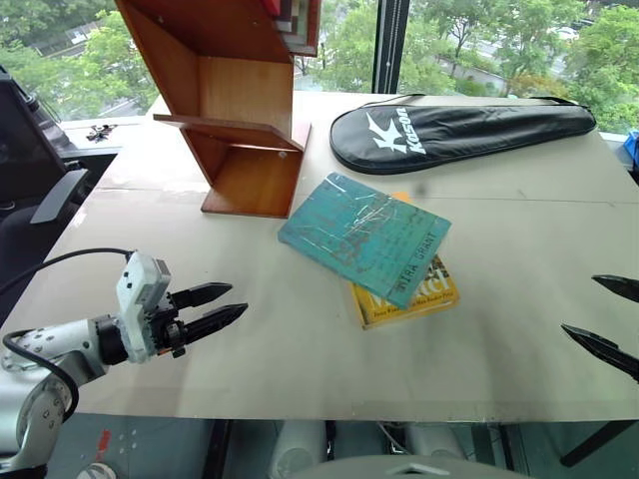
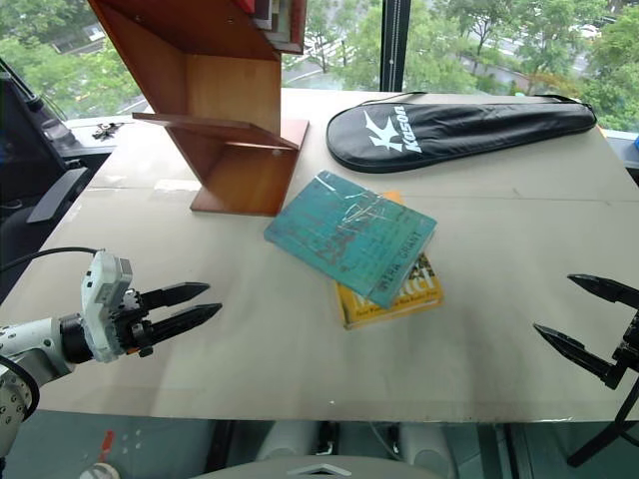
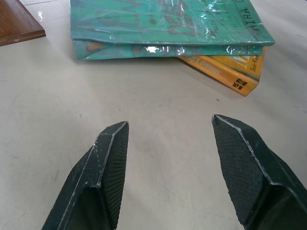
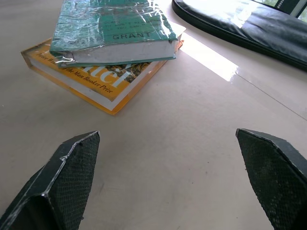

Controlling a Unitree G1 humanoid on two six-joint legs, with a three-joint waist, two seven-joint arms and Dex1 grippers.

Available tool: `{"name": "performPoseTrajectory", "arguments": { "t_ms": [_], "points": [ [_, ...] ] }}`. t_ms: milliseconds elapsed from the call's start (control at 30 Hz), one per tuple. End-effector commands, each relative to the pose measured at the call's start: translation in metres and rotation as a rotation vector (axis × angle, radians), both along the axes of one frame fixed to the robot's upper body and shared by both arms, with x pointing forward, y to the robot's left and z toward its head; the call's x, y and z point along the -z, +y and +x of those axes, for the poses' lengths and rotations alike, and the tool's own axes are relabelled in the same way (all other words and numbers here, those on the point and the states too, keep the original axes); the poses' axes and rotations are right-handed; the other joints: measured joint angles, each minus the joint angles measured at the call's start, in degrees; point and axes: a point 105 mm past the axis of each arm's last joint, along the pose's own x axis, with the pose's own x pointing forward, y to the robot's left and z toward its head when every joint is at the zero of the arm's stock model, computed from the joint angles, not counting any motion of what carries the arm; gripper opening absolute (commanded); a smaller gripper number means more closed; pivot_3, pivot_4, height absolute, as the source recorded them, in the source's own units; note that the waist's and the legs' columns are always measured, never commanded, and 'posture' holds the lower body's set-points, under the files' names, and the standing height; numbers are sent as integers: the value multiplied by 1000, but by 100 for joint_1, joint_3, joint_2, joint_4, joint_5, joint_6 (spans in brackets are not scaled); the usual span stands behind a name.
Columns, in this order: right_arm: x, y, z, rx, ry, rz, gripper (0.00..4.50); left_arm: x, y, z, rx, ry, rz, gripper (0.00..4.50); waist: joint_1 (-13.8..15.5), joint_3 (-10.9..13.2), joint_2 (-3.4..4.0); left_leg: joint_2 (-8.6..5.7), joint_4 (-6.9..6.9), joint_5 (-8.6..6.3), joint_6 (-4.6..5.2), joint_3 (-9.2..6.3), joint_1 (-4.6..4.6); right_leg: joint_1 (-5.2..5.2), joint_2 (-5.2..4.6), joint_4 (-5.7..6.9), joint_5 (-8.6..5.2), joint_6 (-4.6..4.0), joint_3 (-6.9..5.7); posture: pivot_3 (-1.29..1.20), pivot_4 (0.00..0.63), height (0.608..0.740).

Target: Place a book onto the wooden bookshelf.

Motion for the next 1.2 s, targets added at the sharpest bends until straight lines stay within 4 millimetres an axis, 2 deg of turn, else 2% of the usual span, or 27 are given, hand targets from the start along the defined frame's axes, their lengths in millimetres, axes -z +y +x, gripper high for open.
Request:
{"name": "performPoseTrajectory", "arguments": {
  "t_ms": [33, 167, 300, 367, 500, 633, 800, 900, 1000, 1200],
  "points": [
    [-8, 7, 6, -22, -78, -40, 4500, -11, -9, 6, 9, -62, -3, 2811, 0, 0, 0, 0, 0, 0, 0, 0, 0, 0, 0, 0, 0, 0, 0, 0, 150, 740],
    [-16, 24, 20, -61, -199, -17, 4500, -22, -28, 25, -4, -137, -21, 2811, 2, 0, -1, -1, 1, 0, 1, -2, 6, 9, 0, 0, 1, -2, 0, 0, 150, 740],
    [-17, 42, 25, -134, -146, 60, 4500, -30, -42, 33, -27, -110, -130, 2811, 0, 0, 1, -1, 1, 1, -1, -2, 5, 9, 0, 1, 12, 16, 0, 0, 150, 740],
    [-19, 53, 25, -196, -138, 92, 4500, -19, -50, 34, -75, 56, -251, 2811, -8, 0, 2, -1, 0, 2, -1, -2, 6, 9, 0, 2, 13, 18, 0, 0, 150, 740],
    [-16, 69, 10, -316, -97, 115, 4500, 12, -73, 26, -144, 414, -532, 2811, -4, 0, 3, 1, -1, 1, 0, -8, 4, 10, -6, 0, 13, 22, -2, 0, 150, 740],
    [-13, 73, 5, -321, -100, 122, 4500, 28, -94, 29, -257, 599, -776, 2811, 2, 1, -5, -3, -1, 0, 0, -17, 1, 12, -16, 0, 14, 24, -8, 0, 150, 740],
    [-5, 71, -3, -305, -68, 139, 4500, 38, -119, 51, -387, 723, -1016, 2811, 37, -4, 1, -11, 3, 0, 1, -20, 9, 25, -26, 1, 12, 18, -15, 0, 150, 740],
    [-4, 72, -6, -302, -68, 137, 4500, 40, -130, 61, -403, 756, -1067, 2811, 28, -7, 4, -14, 9, 0, 2, -19, 10, 31, -21, 0, 5, 4, -15, 0, 150, 740],
    [-6, 74, -9, -306, -70, 131, 4500, 41, -131, 77, -447, 770, -1119, 2811, 16, -18, 22, -15, 10, 1, 2, -18, 11, 32, -6, 0, 4, 1, -11, 0, 150, 740],
    [-14, 79, -11, -325, -88, 130, 4500, 39, -151, 93, -414, 781, -1139, 2811, 31, -23, 29, -20, 11, 1, 2, -18, 11, 33, 28, -1, 6, 5, -1, 0, 150, 740]
  ]
}}
